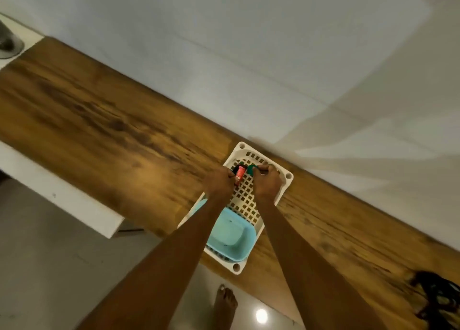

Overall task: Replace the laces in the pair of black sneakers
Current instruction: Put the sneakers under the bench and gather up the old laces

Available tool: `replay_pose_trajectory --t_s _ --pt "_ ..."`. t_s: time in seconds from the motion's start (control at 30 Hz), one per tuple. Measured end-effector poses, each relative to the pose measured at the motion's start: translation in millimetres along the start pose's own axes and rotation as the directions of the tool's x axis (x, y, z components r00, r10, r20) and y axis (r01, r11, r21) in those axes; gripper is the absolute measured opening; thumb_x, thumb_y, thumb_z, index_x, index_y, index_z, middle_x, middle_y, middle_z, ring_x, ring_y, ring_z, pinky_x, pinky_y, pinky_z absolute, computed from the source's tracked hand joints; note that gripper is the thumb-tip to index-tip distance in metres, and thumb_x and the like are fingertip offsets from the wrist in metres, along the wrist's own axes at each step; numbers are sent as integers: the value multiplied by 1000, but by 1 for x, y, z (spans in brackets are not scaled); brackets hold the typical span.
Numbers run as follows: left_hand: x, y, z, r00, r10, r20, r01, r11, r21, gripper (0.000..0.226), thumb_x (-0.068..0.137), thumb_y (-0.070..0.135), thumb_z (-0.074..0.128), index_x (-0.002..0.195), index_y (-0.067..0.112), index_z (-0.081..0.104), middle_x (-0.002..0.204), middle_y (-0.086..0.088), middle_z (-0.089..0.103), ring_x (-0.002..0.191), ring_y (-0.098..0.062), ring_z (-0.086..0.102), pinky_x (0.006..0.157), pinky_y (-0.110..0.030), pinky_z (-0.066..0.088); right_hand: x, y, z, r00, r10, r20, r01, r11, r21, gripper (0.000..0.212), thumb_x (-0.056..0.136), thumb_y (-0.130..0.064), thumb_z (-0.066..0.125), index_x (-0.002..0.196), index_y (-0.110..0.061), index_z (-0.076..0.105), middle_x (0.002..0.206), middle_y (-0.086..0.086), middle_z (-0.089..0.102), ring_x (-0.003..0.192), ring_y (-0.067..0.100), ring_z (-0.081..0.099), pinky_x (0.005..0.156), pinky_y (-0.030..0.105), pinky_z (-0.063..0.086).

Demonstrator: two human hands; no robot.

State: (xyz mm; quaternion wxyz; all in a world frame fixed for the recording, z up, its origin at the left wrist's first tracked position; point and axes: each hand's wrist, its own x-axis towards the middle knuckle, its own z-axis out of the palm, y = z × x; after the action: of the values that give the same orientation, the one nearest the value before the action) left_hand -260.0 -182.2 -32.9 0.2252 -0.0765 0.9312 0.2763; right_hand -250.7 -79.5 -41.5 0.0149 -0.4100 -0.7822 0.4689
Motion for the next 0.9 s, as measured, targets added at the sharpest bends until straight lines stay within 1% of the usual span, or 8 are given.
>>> replay_pose_trajectory --t_s 0.1,0.23,0.4,0.5,0.6,0.7,0.8,0.9 --pt "9 10 9 986 138 -89 -118 973 199 26 97 29 48 114 19 64 106 -1 68 90 -15 65 77 -23 45 11 -2 0 1000 -5 -3 5 997 -75 18 88 -17 65 102 -7 68 102 7 70 93 19 65 73 15 40" --pt "16 14 15 965 227 -128 -184 941 285 22 97 29 45 110 17 60 99 -1 69 83 -16 65 74 -23 38 17 -1 -1 1000 -4 -12 2 985 -170 21 91 -22 61 108 -10 65 105 2 68 90 10 58 67 10 31" --pt "19 9 20 955 236 -182 -172 935 311 22 97 29 47 111 17 59 100 -1 68 85 -16 63 77 -24 34 16 3 3 999 -47 -9 42 952 -302 22 95 -25 55 109 -9 60 106 5 66 97 17 61 70 17 34" --pt "17 8 19 948 257 -186 -184 923 339 22 96 27 47 113 16 57 105 -2 67 91 -18 62 86 -29 38 17 2 9 999 -41 8 42 968 -248 21 95 -24 55 109 -9 56 105 8 66 96 22 63 71 25 44" --pt "8 7 14 942 248 -226 -175 938 300 25 97 28 44 114 15 56 112 -4 63 99 -20 60 92 -31 37 14 -2 12 1000 -24 10 25 986 -164 23 95 -24 55 113 -10 51 105 8 65 95 24 64 74 29 48" --pt "-13 -5 7 929 209 -306 -144 964 223 26 98 27 41 116 14 54 115 -5 60 106 -20 54 93 -32 36 -4 -4 10 994 -107 17 107 993 -47 9 96 -23 53 100 -16 49 97 8 66 86 21 64 70 26 51" --pt "-43 -29 -3 914 82 -397 -61 996 64 23 98 23 39 111 14 56 111 -6 59 103 -22 53 85 -32 36 -47 -8 12 939 -305 159 314 949 -36 10 95 -22 54 95 -13 52 90 5 64 78 16 60 63 15 41" --pt "-83 -72 -24 892 -147 -428 78 982 -174 40 95 31 27 111 13 59 113 -9 59 104 -28 53 86 -38 36 -113 -20 29 840 -409 357 447 894 -25 13 95 -23 55 95 -10 57 86 -1 59 80 15 58 67 17 37"
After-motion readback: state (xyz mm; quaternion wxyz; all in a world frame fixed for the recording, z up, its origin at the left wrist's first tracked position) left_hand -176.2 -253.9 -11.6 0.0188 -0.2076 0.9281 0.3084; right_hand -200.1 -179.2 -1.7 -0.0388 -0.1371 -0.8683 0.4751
